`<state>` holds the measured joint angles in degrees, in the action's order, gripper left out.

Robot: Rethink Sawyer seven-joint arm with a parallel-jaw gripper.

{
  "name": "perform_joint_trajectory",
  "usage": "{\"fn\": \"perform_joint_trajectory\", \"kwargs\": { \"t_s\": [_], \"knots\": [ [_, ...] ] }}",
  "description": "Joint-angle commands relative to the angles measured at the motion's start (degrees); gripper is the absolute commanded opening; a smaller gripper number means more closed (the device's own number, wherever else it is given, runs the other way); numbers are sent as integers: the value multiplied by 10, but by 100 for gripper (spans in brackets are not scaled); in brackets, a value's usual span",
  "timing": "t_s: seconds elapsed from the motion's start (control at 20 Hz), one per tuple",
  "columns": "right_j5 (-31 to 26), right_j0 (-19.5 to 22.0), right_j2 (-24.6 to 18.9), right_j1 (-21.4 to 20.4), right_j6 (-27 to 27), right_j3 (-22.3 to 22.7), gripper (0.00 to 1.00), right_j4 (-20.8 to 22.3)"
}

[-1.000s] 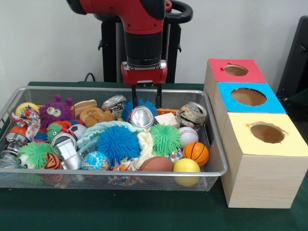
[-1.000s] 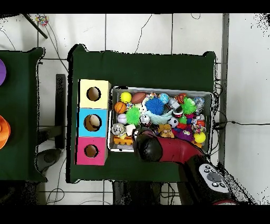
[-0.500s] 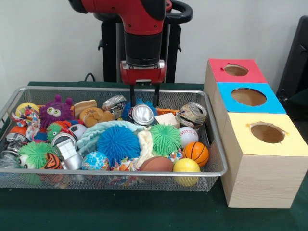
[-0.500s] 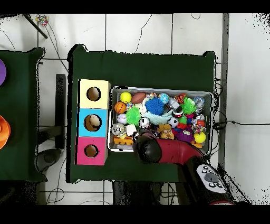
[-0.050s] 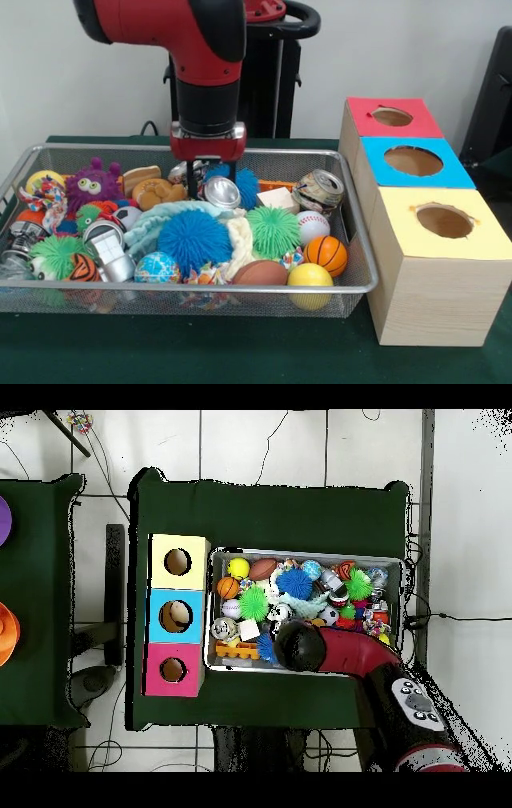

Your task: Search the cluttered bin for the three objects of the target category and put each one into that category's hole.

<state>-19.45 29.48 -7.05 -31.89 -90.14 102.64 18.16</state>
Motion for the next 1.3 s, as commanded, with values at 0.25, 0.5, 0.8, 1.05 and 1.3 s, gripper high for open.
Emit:
{"fn": "perform_joint_trajectory", "kwargs": {
  "t_s": [0.25, 0.5, 0.8, 1.05, 1.3],
  "knots": [
    [-112, 54, -63, 37, 29, -117, 100, -5],
    [-128, 59, -74, 46, 27, -131, 100, -5],
    [-151, 66, -88, 55, 30, -148, 100, -7],
    [-193, 74, -112, 41, 34, -151, 100, -26],
    [-215, 71, -120, 13, 21, -154, 100, -33]
  ]
}}
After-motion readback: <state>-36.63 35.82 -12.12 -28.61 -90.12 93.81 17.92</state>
